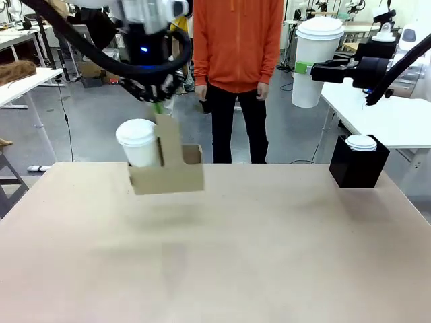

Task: Pour a drink into a cup and package it in a carrier.
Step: Position the Cup Carrier in the center of the table.

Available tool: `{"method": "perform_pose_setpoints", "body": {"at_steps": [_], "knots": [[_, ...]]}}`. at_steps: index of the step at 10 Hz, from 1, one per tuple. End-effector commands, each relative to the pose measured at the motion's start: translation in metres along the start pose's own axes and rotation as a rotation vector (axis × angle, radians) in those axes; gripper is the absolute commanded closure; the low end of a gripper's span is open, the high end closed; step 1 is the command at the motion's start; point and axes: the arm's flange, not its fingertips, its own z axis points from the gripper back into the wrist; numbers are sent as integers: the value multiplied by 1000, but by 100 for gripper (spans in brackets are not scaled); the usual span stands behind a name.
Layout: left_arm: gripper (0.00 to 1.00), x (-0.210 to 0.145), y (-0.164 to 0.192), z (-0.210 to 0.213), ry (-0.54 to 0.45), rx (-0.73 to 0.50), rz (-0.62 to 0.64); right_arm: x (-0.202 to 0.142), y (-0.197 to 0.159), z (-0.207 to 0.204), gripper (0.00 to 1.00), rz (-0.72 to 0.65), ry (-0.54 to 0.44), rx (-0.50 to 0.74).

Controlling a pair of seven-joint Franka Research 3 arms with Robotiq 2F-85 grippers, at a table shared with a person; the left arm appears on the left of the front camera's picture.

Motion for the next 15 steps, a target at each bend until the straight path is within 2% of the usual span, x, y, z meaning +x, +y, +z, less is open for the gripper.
{"method": "perform_pose_setpoints", "body": {"at_steps": [1, 4, 6, 9, 12, 15], "knots": [[98, -21, -37, -9, 8, 26, 5, 5, 0, -1, 20, 8, -6, 0], [98, -62, -83, -42, 29, -10, -46, 5, 0, -1, 20, 8, -6, 0], [98, -75, -102, -66, 25, 5, -58, 5, 0, -1, 20, 8, -6, 0], [98, -91, -109, -93, 21, 14, -72, 5, 0, -1, 20, 8, -6, 0], [98, -99, -108, -106, 57, 4, -98, 5, 0, -1, 20, 8, -6, 0], [98, -91, -115, -101, 62, 4, -100, 5, 0, -1, 20, 8, -6, 0]]}}
